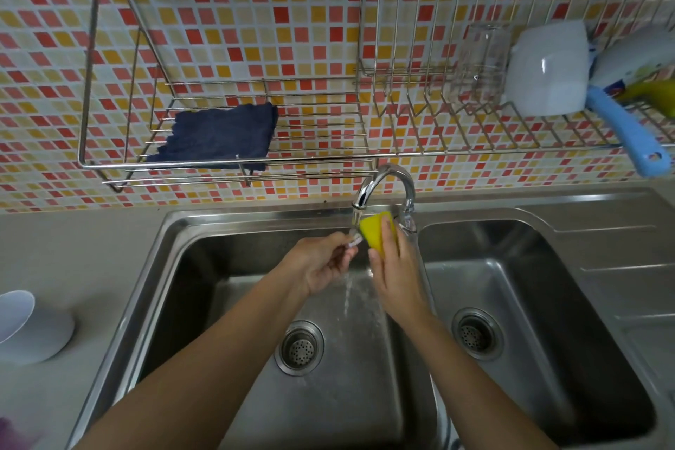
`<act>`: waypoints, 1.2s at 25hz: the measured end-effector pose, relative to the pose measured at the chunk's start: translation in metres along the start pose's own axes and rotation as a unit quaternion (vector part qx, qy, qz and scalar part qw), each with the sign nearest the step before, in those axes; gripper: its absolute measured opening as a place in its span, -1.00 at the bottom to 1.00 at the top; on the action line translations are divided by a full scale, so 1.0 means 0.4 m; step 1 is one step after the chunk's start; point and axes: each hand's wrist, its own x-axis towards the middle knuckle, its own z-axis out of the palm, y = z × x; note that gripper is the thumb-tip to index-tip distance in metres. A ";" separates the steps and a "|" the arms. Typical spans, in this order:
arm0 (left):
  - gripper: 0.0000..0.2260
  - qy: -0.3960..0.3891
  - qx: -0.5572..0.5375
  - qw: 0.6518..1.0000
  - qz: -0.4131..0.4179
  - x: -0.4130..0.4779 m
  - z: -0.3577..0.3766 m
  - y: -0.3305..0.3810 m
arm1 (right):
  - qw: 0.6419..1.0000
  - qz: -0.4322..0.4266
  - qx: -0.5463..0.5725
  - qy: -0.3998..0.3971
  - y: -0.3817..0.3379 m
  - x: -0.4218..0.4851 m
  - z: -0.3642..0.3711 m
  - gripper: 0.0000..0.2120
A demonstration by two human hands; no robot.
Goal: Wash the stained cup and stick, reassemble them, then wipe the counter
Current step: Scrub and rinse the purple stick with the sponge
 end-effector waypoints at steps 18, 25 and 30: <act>-0.84 0.069 0.393 0.850 0.343 0.042 -0.002 -0.009 | 0.993 0.065 0.089 -0.038 0.031 -0.069 0.033 -0.48; -0.91 -0.030 0.316 0.911 0.264 0.027 -0.006 -0.004 | 0.991 0.077 0.112 0.010 0.037 -0.037 -0.012 -0.45; -0.92 -0.001 0.312 0.919 0.240 0.036 -0.005 -0.027 | 0.992 0.059 0.108 0.032 0.023 -0.011 -0.026 -0.45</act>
